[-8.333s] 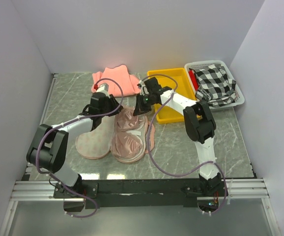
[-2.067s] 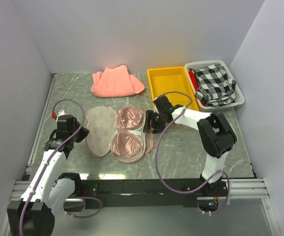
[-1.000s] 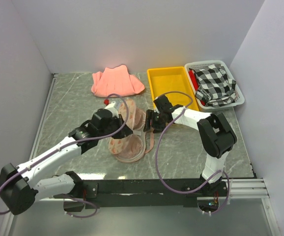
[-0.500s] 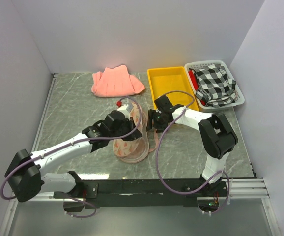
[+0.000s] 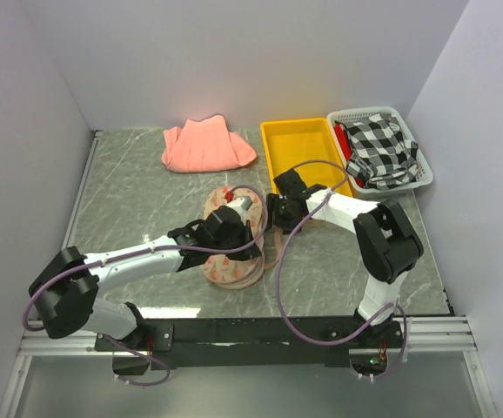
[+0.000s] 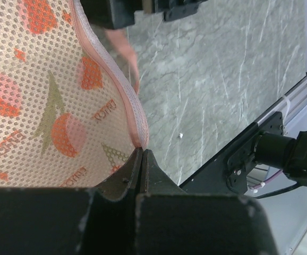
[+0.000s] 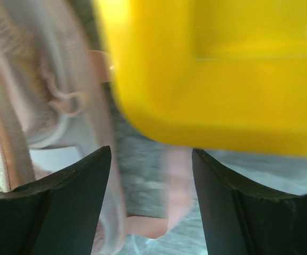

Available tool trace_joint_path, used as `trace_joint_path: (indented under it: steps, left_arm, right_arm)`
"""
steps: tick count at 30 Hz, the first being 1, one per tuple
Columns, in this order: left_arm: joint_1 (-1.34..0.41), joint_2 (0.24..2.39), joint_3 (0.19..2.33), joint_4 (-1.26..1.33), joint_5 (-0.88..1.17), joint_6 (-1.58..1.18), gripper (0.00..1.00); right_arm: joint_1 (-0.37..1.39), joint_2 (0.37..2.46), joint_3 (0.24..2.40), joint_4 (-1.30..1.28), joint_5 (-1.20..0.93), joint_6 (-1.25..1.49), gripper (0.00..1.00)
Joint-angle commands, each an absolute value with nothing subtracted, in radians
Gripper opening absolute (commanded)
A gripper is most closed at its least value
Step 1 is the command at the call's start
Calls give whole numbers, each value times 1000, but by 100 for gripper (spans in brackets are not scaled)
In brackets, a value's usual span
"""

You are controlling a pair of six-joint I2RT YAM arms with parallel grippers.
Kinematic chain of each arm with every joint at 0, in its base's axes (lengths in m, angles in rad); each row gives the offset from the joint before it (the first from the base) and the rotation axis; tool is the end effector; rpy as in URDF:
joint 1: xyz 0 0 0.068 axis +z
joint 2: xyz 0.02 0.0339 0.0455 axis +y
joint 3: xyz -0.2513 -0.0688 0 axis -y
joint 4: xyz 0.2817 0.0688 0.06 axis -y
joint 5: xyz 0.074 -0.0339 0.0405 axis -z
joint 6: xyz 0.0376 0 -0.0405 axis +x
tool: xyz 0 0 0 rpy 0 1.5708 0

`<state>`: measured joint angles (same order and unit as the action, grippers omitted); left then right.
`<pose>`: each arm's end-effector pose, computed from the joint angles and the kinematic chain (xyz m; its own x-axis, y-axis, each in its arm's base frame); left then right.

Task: Place the bra in the laundry bag and zip it closed
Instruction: Close the laundry bag at the center of the board.

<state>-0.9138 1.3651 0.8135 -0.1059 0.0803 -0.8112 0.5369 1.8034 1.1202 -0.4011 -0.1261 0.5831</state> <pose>0.1981 -0.2618 0.1948 -0.8575 -0.0717 -0.5095 0.2996 0.7355 -0.6077 0.3295 0.2017 0.1283 -0.9413 0.0754 -0.3291 -0.0475 0.9355 0.3502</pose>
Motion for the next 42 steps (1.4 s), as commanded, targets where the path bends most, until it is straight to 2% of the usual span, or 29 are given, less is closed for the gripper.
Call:
trace_joint_path:
  steps: [1, 8, 9, 10, 12, 14, 15, 16, 19, 26, 29, 30, 32, 35, 39, 42]
  left_arm:
    - [-936, 1393, 811, -25, 61, -834, 1]
    - [-937, 1483, 876, -55, 31, -828, 2]
    - [-939, 1494, 877, -52, 28, -830, 5]
    - [-940, 1499, 876, -51, 23, -833, 9]
    - [-940, 1512, 882, -54, 20, -831, 26]
    - [-940, 1520, 891, -57, 23, -825, 38]
    - [-940, 1522, 894, -63, 20, -824, 50]
    - [-940, 1520, 894, -61, 24, -824, 58]
    - [-940, 1508, 903, -71, 28, -816, 67]
    - [-943, 1413, 940, -141, 3, -802, 69]
    - [-945, 1321, 942, -202, -119, -811, 76]
    - [-943, 1278, 945, -227, -158, -815, 81]
    - [-939, 1246, 945, -293, -236, -825, 83]
    - [-894, 1195, 904, -339, -317, -853, 87]
    - [-722, 1137, 789, -304, -275, -874, 86]
    - [-651, 1118, 730, -282, -255, -865, 86]
  right_arm:
    - [534, 1680, 1123, -469, 69, 595, 71]
    - [534, 1545, 1134, -523, 164, 607, 72]
    - [535, 1525, 1135, -525, 166, 607, 73]
    - [534, 1519, 1138, -528, 163, 604, 73]
    - [532, 1505, 1143, -531, 141, 601, 73]
    - [532, 1497, 1141, -525, 126, 601, 73]
    - [532, 1496, 1138, -522, 117, 601, 73]
    - [534, 1496, 1137, -520, 111, 603, 73]
    - [534, 1502, 1135, -515, 92, 603, 73]
    - [529, 1503, 1135, -502, 17, 595, 73]
    - [529, 1506, 1132, -474, -69, 601, 72]
    - [529, 1502, 1123, -462, -104, 604, 72]
    - [529, 1496, 1118, -434, -173, 615, 72]
    - [534, 1486, 1104, -387, -271, 627, 70]
    - [549, 1502, 1111, -336, -411, 649, 65]
    - [584, 1517, 1135, -333, -439, 650, 61]
